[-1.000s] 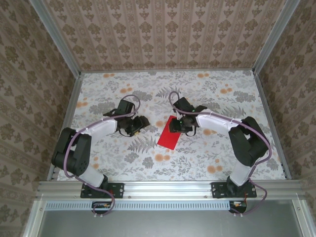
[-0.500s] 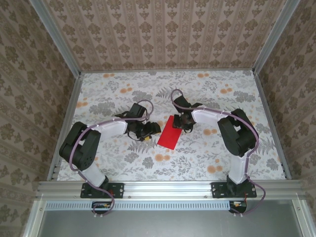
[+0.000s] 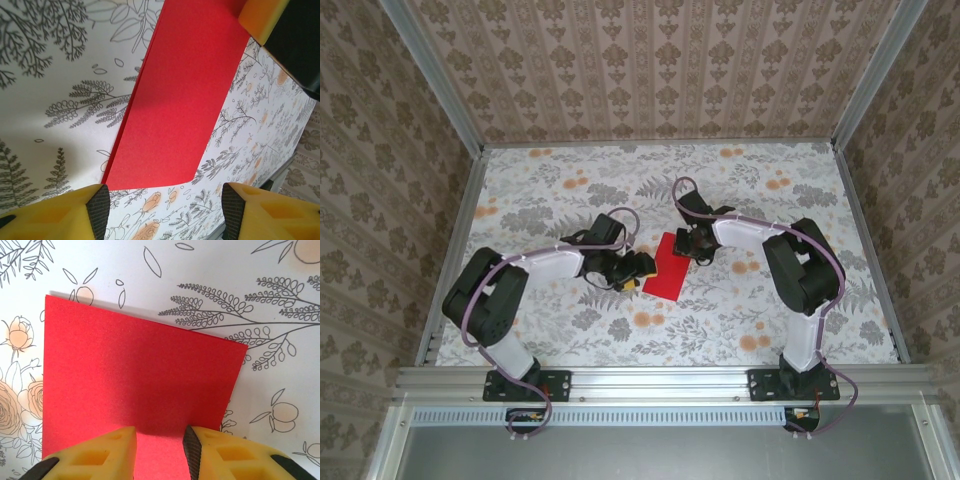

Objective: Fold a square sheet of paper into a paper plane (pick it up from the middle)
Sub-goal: Rotate the square sheet of paper at the center of the table, then fold the triangle a second time at the center of the table.

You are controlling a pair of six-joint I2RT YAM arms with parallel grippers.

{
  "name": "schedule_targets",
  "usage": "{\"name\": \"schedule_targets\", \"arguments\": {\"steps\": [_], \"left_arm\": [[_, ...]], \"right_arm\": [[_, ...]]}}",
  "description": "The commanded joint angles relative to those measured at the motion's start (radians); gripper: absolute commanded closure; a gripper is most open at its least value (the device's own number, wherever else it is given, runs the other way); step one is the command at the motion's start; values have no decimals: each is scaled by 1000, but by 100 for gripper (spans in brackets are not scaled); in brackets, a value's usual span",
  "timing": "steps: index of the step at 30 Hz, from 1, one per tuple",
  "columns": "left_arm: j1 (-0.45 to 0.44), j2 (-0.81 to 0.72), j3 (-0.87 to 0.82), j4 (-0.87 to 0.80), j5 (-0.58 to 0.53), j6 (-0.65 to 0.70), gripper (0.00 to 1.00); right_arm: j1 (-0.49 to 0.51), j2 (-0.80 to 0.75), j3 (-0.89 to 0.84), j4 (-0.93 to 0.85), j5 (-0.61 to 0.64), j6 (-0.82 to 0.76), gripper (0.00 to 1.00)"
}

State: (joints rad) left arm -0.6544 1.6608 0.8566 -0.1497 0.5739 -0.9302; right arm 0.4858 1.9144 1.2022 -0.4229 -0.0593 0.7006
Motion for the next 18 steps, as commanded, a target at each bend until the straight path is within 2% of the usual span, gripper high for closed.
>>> {"name": "schedule_targets", "arguments": {"steps": [1,18], "left_arm": [[-9,26,-18,20,24,-31,37],[-30,72,6,35,44,-42,39]], "right_arm": [[-18,59,-41,-18,4,20,65],[-25,67,-55,-7,-12,20,67]]}}
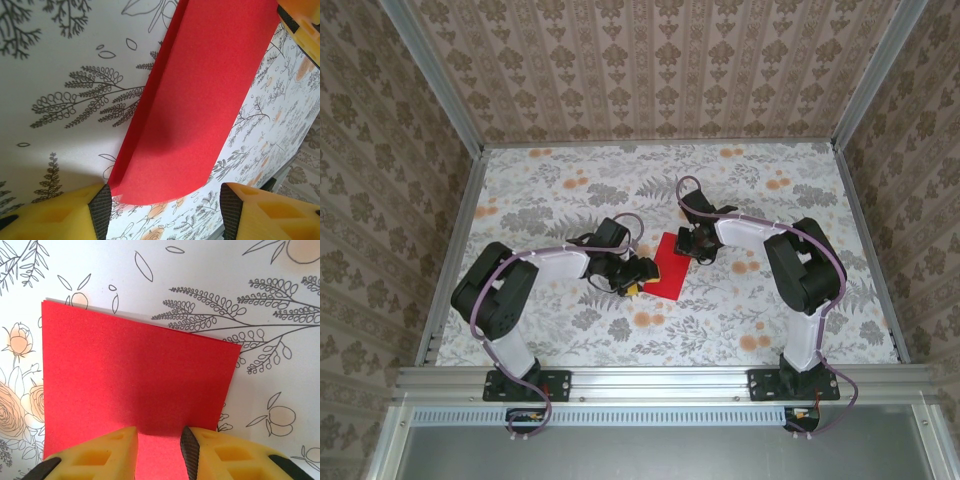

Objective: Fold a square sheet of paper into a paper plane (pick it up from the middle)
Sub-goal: Fold the triangle a second time at the center of the table.

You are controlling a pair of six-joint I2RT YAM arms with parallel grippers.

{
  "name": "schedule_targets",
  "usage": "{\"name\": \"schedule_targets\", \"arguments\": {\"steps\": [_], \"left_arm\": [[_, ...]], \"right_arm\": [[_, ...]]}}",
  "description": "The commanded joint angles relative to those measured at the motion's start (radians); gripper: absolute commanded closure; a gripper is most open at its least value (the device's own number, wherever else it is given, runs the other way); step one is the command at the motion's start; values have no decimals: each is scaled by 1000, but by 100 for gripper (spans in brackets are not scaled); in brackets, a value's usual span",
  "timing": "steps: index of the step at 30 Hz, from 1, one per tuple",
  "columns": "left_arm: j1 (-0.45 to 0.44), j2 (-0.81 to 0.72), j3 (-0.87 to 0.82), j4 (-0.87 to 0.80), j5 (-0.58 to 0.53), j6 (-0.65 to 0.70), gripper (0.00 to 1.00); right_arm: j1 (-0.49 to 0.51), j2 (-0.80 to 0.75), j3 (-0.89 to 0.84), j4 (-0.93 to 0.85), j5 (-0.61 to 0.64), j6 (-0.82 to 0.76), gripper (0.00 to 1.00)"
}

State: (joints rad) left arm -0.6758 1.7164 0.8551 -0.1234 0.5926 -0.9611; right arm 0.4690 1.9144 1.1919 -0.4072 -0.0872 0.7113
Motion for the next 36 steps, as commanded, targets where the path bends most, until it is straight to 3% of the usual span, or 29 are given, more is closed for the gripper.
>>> {"name": "schedule_targets", "arguments": {"steps": [1,22,36], "left_arm": [[-8,19,9,8,27,-12,39],[-1,-9,-29,244,119,-54,43],[16,-3,-49,279,133,-53,48]], "right_arm": [[-9,68,-44,-22,16,10,66],[-10,63,-52,-24,-10,-7,68],[-12,63,-52,-27,-14,-11,68]]}}
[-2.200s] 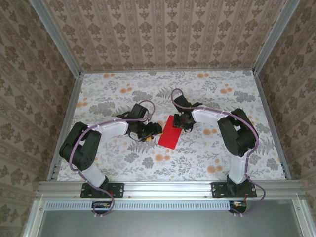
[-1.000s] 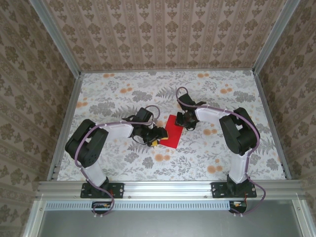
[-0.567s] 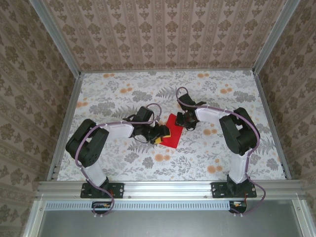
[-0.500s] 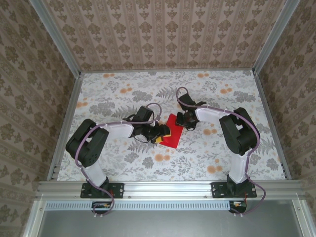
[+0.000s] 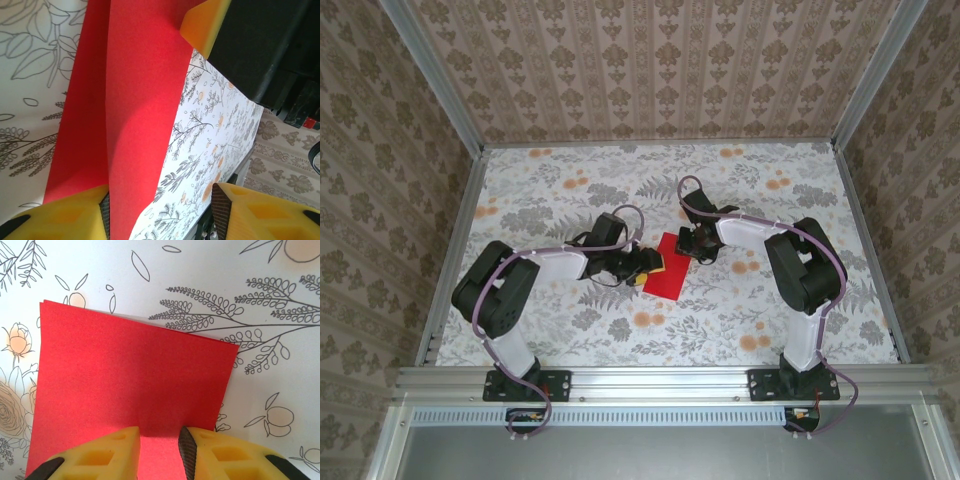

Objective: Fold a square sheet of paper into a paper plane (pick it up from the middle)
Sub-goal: Fold the triangle a second time at the center of the table.

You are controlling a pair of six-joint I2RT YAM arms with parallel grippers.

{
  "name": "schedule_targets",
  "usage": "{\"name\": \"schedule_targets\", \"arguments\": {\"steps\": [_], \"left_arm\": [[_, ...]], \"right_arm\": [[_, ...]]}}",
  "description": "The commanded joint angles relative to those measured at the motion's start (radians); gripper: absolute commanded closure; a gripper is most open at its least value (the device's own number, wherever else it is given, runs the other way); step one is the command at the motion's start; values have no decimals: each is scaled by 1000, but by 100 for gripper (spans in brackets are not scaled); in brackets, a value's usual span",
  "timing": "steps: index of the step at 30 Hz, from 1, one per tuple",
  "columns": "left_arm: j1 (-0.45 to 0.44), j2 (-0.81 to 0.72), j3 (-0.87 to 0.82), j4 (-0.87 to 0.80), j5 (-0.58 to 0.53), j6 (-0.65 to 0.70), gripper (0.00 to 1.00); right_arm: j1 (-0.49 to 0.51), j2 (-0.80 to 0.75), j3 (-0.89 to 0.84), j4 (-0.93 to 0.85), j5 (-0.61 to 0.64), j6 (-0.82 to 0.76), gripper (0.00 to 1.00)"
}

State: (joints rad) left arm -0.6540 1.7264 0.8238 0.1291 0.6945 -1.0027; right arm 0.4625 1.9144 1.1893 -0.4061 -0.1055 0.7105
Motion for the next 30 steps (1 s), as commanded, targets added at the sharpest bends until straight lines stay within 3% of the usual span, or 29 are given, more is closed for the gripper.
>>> {"name": "schedule_targets", "arguments": {"steps": [1,13,25,30], "left_arm": [[-8,-14,-23,27,35,-15,50],[-28,-55,-64,140,81,-52,63],[-36,47,17,238,117,-88,62],[-35,92,30,255,114,-102,54]], "right_arm": [[-5,61,-47,-30,4,-10,69],[-5,63,-43,-43,2,-14,71],[-7,51,-43,-39,-38,-15,71],[-16,23,-45,-35,-92,-19,71]]}}
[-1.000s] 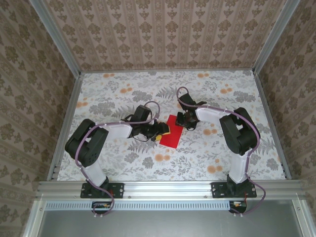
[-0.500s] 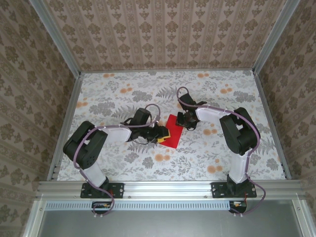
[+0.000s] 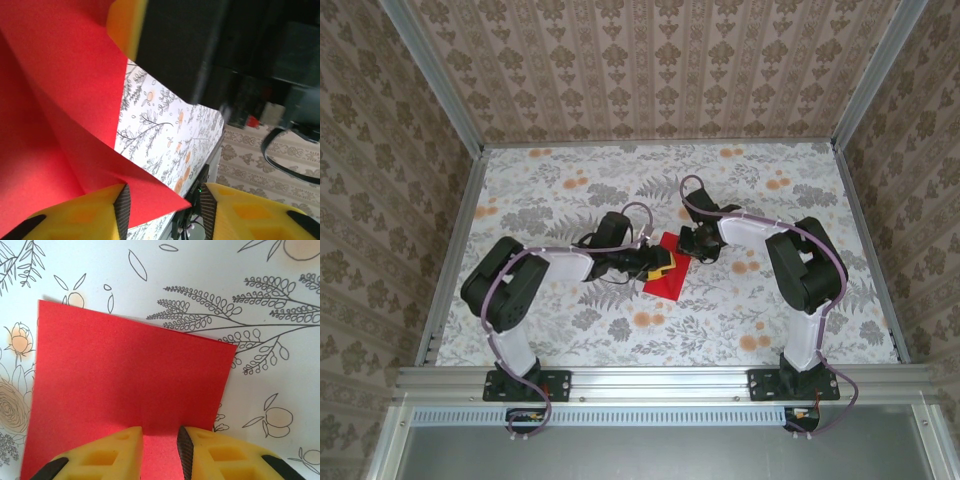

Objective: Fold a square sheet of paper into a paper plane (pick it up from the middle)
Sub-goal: Fold the triangle a second time at the center of the table.

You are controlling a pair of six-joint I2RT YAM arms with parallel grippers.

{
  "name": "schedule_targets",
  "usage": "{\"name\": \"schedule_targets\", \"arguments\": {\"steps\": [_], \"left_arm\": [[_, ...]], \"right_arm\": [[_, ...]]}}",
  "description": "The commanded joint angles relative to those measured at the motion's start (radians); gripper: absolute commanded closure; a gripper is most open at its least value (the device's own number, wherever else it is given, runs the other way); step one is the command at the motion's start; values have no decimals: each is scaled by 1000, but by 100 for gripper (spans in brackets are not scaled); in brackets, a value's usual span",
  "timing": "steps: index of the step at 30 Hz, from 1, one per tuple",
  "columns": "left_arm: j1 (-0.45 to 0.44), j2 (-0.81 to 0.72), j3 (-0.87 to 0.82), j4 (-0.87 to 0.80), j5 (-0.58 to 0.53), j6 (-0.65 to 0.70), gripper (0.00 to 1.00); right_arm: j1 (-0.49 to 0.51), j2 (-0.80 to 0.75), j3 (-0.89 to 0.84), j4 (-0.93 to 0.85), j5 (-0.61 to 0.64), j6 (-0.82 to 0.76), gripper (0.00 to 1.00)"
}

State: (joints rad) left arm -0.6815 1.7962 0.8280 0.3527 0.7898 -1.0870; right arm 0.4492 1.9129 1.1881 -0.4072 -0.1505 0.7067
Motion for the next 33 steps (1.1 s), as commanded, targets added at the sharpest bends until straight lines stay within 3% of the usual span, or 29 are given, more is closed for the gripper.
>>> {"name": "schedule_targets", "arguments": {"steps": [1,9,19,28,33], "left_arm": [[-7,30,28,39,16,-22,52],[-4,58,24,46,0,-33,52],[2,68,5,45,-20,-36,71],[5,72,-1,38,-28,-38,76],[5,77,-3,34,-28,-37,78]], "right_arm": [[-6,11,-42,-31,-60,-18,71],[-32,-143,-61,33,-214,-44,68],[-48,-326,-246,42,-321,-76,62],[-51,-356,-342,153,-452,-44,55],[-55,-370,-352,178,-461,-35,54]]}}
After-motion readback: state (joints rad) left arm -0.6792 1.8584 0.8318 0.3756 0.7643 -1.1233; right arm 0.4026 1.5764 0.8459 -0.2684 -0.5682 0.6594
